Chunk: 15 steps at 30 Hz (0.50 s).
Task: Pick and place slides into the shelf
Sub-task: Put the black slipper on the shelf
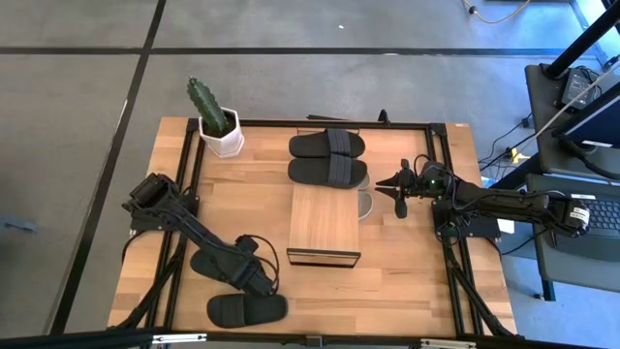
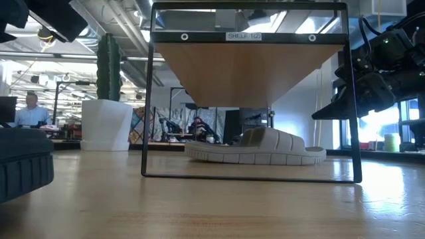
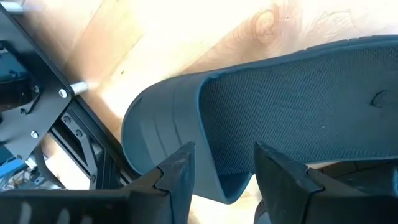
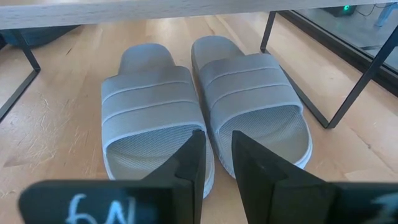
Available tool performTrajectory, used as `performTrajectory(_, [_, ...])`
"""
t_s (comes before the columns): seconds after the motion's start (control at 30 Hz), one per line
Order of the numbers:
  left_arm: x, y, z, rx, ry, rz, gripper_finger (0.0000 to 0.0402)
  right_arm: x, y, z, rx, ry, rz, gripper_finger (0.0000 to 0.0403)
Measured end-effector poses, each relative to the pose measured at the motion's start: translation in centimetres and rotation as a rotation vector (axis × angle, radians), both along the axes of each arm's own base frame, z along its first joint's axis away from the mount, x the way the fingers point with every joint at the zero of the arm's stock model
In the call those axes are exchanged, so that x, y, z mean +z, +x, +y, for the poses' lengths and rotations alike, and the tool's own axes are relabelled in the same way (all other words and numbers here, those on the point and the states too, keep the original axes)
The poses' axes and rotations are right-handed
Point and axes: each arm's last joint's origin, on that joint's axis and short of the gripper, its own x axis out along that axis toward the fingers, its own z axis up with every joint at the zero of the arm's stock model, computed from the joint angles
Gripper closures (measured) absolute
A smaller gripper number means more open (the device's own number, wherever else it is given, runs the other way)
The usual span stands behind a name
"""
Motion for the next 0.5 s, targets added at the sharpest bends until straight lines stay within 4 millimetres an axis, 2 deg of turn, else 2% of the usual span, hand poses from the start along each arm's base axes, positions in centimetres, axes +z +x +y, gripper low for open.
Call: performTrajectory(0.5, [-2.7, -0.1, -0.4, -0.011, 0.092, 0.157, 0.0249, 0.0, 0.0, 0.0, 0.006, -0.016, 0.003, 0.0323])
